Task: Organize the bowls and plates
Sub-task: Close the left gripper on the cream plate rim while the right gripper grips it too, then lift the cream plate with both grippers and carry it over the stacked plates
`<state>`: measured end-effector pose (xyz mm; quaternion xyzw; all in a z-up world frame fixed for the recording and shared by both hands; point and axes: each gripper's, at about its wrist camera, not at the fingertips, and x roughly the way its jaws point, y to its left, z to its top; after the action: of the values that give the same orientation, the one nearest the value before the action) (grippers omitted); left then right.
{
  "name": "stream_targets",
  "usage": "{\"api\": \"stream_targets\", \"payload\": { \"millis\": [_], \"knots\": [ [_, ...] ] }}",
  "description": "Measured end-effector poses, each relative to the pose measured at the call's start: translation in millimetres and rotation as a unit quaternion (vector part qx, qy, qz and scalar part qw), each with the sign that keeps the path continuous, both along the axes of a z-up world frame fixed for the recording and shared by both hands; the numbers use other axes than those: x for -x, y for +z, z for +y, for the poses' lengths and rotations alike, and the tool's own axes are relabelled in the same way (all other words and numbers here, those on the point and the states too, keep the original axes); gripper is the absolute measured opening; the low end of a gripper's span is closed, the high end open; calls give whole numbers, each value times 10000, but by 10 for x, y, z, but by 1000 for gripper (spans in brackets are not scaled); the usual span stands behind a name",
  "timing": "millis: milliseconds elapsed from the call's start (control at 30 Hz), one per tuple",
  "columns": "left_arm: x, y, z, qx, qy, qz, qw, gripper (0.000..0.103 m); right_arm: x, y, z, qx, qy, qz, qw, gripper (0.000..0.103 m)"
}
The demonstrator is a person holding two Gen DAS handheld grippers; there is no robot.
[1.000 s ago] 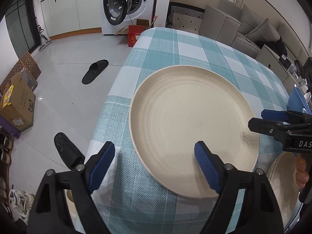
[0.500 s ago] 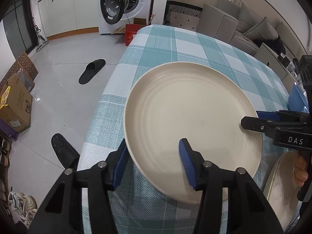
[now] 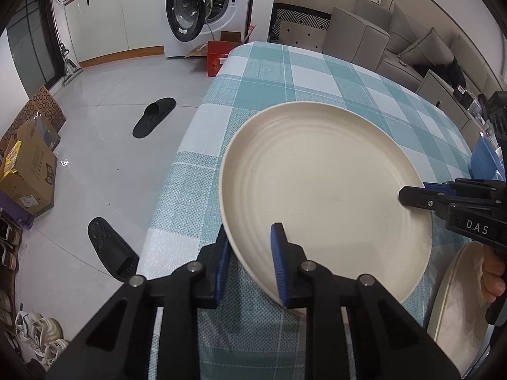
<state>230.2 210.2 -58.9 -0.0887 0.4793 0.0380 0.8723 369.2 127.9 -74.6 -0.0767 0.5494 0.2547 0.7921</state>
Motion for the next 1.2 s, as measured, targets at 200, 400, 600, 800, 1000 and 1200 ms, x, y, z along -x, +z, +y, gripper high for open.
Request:
{"api": "stream_targets", "payload": {
  "millis": [200, 400, 600, 800, 1000, 1200],
  "knots": [
    [26, 24, -26, -50, -29, -33, 10000, 20, 44, 59, -26, 59, 19, -164, 9998, 15],
    [78, 107, -64, -87, -43, -109, 9999, 20, 90, 129, -65, 62, 7, -217, 9997, 15],
    [145, 247, -115, -129, -66, -229, 9996, 20, 154, 263, -134, 18, -6, -319, 9995, 15],
    [230, 408, -204, -178, -124, -369, 9991, 20, 271, 463, -235, -32, -37, -451, 9990, 15],
    [330, 564, -316, -245, -218, -505, 9982, 20, 412, 640, -368, -76, -93, -550, 9984, 15],
    [437, 711, -452, -289, -318, -635, 9971, 20, 575, 806, -549, -144, -167, -602, 9979, 15]
  ]
}}
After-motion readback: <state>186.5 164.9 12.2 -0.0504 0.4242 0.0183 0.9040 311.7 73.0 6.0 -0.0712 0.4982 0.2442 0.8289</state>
